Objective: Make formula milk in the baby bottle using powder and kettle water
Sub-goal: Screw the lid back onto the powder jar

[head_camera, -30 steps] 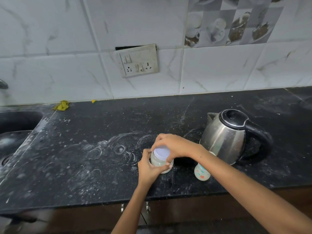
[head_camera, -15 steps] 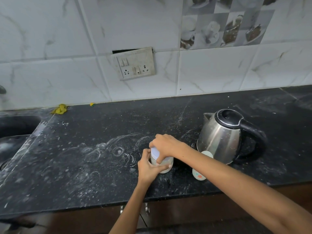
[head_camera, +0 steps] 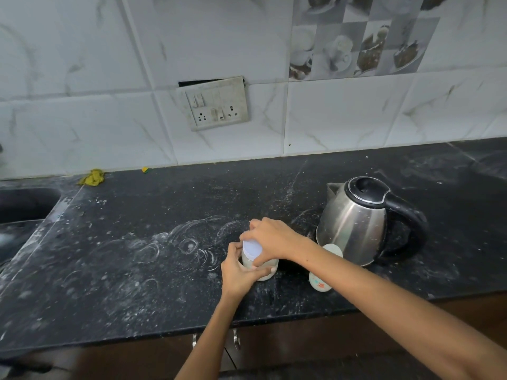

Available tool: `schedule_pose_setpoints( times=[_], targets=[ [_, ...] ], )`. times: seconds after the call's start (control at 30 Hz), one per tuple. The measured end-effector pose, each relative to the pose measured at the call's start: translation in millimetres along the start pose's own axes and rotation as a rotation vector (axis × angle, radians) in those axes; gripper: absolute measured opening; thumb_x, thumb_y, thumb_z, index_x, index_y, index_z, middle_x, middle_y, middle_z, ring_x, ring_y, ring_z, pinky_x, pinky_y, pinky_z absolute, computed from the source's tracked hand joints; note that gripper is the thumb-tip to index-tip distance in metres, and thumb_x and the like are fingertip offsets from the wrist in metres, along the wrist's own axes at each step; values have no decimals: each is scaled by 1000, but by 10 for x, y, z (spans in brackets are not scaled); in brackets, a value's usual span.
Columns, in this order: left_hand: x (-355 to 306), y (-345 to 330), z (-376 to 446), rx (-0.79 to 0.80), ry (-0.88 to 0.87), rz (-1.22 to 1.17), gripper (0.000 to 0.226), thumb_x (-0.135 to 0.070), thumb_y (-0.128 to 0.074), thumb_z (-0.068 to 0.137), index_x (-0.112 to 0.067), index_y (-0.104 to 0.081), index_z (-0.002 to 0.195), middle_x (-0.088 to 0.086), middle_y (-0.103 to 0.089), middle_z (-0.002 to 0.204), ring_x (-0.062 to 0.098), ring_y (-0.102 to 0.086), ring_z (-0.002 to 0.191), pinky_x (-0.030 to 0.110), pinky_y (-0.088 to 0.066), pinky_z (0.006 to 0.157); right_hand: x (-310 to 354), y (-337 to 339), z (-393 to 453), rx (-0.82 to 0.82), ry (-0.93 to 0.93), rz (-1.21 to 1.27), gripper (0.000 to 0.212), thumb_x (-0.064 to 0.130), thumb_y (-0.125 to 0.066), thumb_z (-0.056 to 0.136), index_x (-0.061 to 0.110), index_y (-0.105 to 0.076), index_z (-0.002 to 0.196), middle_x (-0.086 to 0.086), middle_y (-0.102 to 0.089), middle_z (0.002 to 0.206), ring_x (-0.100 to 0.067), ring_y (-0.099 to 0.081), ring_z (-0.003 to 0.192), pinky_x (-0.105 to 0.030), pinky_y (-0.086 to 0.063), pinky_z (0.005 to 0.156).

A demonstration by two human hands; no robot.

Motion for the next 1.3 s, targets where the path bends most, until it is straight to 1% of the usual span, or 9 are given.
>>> schedule_pose_setpoints(
  times=[0.23, 0.33, 0.4, 0.5, 0.6, 0.77, 0.93, 1.1, 1.3],
  targets=[
    [-4, 15, -10, -22, 7, 33, 78, -37, -94, 41, -24, -50, 104, -14, -63, 101, -9, -59, 92, 5, -46, 69, -423, 179, -106, -104, -431, 82, 81, 90, -41, 71, 10, -54, 59, -2, -55, 60, -23, -55, 59, -28, -33, 48],
    [13, 13, 0, -23, 6, 36, 78, -33, -95, 41, -23, -50, 104, -14, -63, 101, -5, -59, 94, 5, -46, 68, -398, 77, -176, 2, -254, 179, 64, 63, -70, 75, 12, -62, 113, -10, -63, 118, -31, -59, 111, -38, -51, 82],
    [13, 13, -1, -22, 2, 39, 76, -34, -95, 43, -24, -49, 102, -15, -63, 100, -5, -59, 91, 5, -45, 66, -219, -83, -232, 149, -95, 243, 85, 43, -76, 77, 19, -36, 148, -8, -34, 155, -28, -35, 140, -41, -35, 109],
    [18, 13, -3, -22, 9, 45, 78, -35, -95, 42, -25, -49, 103, -16, -62, 100, -6, -59, 91, 7, -46, 66, -273, 19, -241, -9, -226, 155, 59, 61, -66, 79, 10, -61, 110, -10, -64, 111, -29, -64, 99, -36, -47, 74],
    [12, 6, -2, -16, 15, 50, 80, -36, -95, 42, -27, -48, 106, -16, -62, 102, -4, -59, 95, 11, -45, 69, -425, 237, -346, -260, -385, 166, 73, 83, -44, 77, 12, -51, 61, -1, -55, 61, -19, -53, 55, -29, -34, 49],
    [-16, 13, -13, -15, 8, 58, 75, -41, -93, 42, -25, -48, 100, -14, -62, 95, -10, -58, 85, 7, -44, 62, -180, -154, -340, -3, -184, 478, 76, 61, -52, 90, 8, -40, 143, -8, -40, 148, -25, -41, 134, -39, -36, 105],
    [-15, 6, -2, -20, 12, 68, 80, -39, -93, 40, -24, -47, 104, -8, -63, 105, 7, -59, 96, 16, -47, 70, -560, 27, -580, -415, -517, 376, 56, 62, -43, 93, 13, -62, 76, -5, -68, 80, -26, -64, 76, -35, -45, 64],
    [-21, 9, -21, -17, 4, 46, 77, -50, -85, 39, -26, -48, 102, -9, -65, 99, 6, -64, 91, 19, -50, 69, -219, -335, -390, -169, -243, 776, 61, 49, -52, 96, 14, -41, 145, 0, -32, 154, -17, -33, 141, -32, -29, 113],
    [-44, 15, -17, -18, -7, 62, 81, -48, -89, 39, -25, -47, 105, -11, -62, 105, 4, -59, 96, 18, -49, 71, -559, -315, -774, -632, -472, 725, 37, 56, -57, 86, 25, -58, 106, 8, -63, 98, -8, -61, 92, -37, -53, 80]
  ],
)
Point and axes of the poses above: each hand's wrist, its own z-axis towards the middle knuckle, its own y-axis out of the back of the hand, x = y × z, the point moved 9 cm from there along z, towards the middle knuckle
